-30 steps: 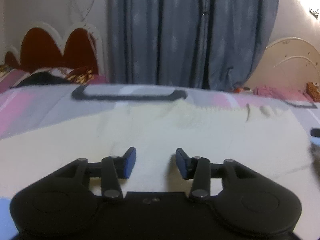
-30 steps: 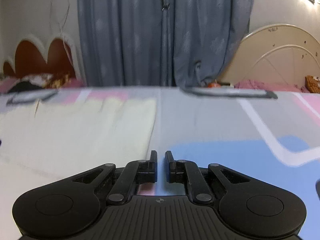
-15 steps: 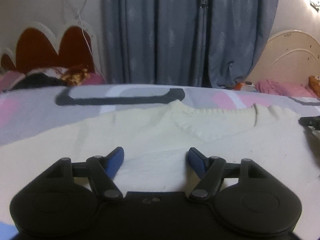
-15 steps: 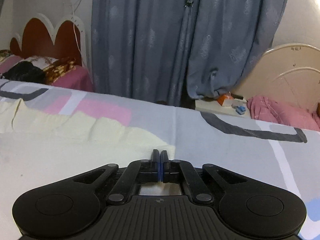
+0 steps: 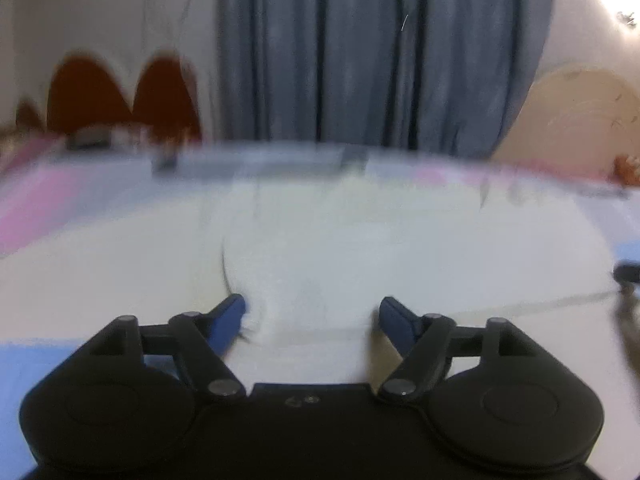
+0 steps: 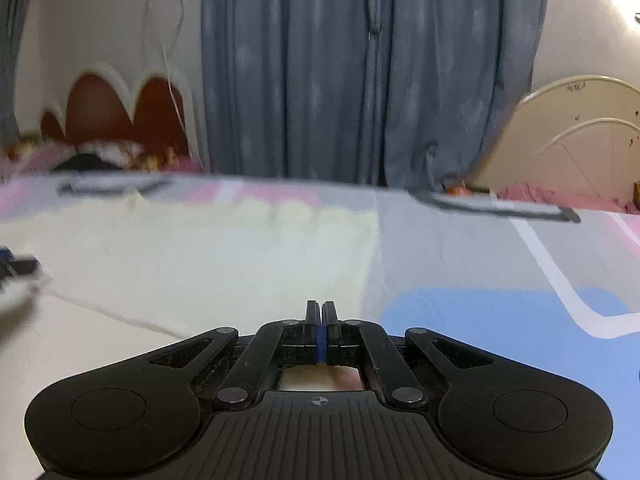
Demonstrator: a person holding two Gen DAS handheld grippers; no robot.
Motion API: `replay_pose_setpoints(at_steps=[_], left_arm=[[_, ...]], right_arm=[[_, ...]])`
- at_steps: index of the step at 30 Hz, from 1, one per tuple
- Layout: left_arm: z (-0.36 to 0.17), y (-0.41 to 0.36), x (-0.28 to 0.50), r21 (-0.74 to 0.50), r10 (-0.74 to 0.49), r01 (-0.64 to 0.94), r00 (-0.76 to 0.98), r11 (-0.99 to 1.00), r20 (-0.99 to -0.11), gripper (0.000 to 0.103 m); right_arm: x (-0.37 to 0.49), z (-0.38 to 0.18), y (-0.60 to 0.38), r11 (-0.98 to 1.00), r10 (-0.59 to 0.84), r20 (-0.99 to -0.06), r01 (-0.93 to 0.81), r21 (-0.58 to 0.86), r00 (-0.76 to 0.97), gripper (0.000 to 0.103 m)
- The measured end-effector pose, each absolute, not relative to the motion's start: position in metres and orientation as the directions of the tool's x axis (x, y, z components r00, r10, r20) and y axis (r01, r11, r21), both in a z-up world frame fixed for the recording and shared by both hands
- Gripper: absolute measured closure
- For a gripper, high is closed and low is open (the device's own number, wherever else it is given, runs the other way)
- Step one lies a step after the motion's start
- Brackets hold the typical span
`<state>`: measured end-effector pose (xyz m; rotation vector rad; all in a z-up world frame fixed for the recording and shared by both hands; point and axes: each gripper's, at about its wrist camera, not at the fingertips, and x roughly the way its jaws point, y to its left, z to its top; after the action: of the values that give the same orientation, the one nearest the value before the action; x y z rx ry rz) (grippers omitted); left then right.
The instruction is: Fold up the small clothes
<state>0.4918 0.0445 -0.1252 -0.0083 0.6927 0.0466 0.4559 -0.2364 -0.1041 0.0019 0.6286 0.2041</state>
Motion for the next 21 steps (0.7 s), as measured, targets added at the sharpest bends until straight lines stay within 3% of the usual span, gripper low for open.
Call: replay_pose_setpoints(at_steps=[1, 3, 7, 10, 12, 17, 21], left_arm=[[-0.124, 0.050, 0.491, -0.029, 0.024, -0.054, 0.776, 0.998, -0.631, 0.027], [-0.111, 0.059, 0.485, -0.049, 0.025, -0.072, 0.779, 0.996, -0.626, 0.038], [-0.101, 0.094, 0.457, -0.044, 0.082, -0.134, 0.799, 0.990, -0.595, 0.033], [-0.102, 0.136, 0.433, -0.041, 0.155, -0.225, 0.781, 0.973, -0.605, 0.034], [-0.106, 0.173, 0.419, -0.052, 0.220, -0.322, 0.747, 0.945, -0.627, 0.040], [-0.113, 0.274, 0.383, -0.201, 0.283, -0.513, 0.712, 0.834, -0.642, 0.051], [-0.111, 0.330, 0.370, -0.315, 0.301, -0.589, 0.717, 0.744, -0.629, 0.051]], right_arm=[[0.458, -0.115, -0.231, 0.982, 0.174, -0.624, -0.179, 0.056, 0.762, 0.103], [0.448, -0.108, -0.221, 0.984, 0.138, -0.609, -0.177, -0.004, 0.781, 0.103], [0.423, -0.090, -0.221, 0.983, 0.179, -0.564, -0.174, 0.063, 0.807, 0.103], [0.411, -0.091, -0.216, 0.980, 0.198, -0.589, -0.167, 0.108, 0.784, 0.103], [0.402, -0.092, -0.210, 0.978, 0.207, -0.599, -0.168, 0.121, 0.774, 0.103], [0.393, -0.095, -0.186, 0.974, 0.228, -0.617, -0.176, 0.144, 0.753, 0.103], [0.393, -0.093, -0.162, 0.969, 0.248, -0.615, -0.188, 0.163, 0.748, 0.103]])
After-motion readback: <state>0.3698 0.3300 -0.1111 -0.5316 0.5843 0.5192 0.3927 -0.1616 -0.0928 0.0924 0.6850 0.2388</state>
